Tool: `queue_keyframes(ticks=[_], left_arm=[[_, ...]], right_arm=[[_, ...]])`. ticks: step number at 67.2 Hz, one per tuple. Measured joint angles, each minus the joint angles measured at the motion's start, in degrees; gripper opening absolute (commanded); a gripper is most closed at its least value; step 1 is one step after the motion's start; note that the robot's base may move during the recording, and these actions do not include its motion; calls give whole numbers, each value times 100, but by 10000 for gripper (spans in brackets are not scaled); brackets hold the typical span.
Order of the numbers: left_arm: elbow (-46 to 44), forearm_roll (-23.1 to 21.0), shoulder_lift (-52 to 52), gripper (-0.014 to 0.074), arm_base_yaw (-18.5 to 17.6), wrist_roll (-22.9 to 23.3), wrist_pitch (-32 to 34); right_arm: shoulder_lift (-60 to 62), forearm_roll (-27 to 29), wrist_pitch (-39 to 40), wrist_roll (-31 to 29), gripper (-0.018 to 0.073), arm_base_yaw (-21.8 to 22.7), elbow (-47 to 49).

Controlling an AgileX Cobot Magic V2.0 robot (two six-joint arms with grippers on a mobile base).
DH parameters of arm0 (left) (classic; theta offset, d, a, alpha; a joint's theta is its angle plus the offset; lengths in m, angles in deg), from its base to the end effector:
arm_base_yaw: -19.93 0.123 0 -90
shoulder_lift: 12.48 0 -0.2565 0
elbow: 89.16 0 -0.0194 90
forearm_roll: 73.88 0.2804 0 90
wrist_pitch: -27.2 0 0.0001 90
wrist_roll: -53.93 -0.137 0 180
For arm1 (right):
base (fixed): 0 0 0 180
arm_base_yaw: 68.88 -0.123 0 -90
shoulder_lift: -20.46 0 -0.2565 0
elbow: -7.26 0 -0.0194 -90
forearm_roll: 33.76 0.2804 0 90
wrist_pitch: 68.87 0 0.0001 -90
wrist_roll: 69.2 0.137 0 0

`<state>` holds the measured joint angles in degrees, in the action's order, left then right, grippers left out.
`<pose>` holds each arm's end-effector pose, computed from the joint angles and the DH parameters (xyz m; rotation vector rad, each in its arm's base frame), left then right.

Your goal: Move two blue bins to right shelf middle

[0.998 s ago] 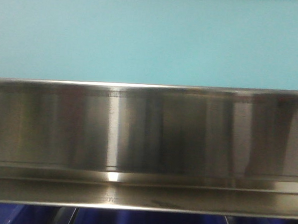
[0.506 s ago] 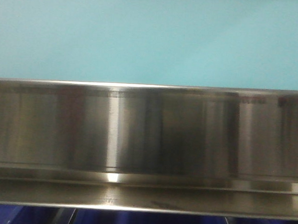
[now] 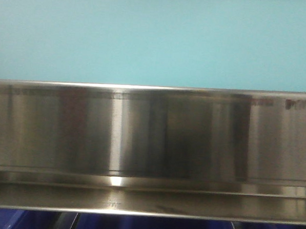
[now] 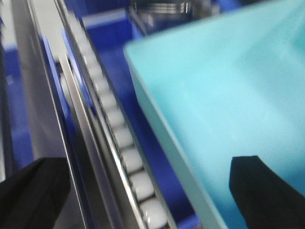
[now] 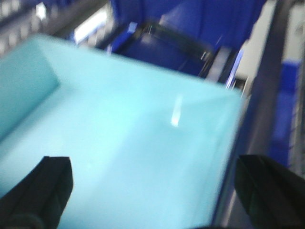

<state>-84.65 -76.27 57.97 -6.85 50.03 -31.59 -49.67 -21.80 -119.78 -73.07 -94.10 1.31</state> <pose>0.2467 -0.1300 0.3615 0.6137 2.2654 -0.2505 0.2522 0.1431 0.3702 -0.5058 2.1763 0.4571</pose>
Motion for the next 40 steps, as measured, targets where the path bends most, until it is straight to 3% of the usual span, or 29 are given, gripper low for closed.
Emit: queue_keyframes(ticks=[7, 23, 40], left_arm=[[-283, 0, 587, 571, 0, 249, -483], [-1056, 24, 1424, 571, -24, 746, -1082], [-1650, 240, 2037, 571, -428, 982, -1097]], right_arm=[[-557, -198, -574, 387, 569, -150, 439], [-1178, -1573, -1609, 1547, 569, -188, 1112], [-1359, -1765, -1885, 1754, 569, -142, 1176]])
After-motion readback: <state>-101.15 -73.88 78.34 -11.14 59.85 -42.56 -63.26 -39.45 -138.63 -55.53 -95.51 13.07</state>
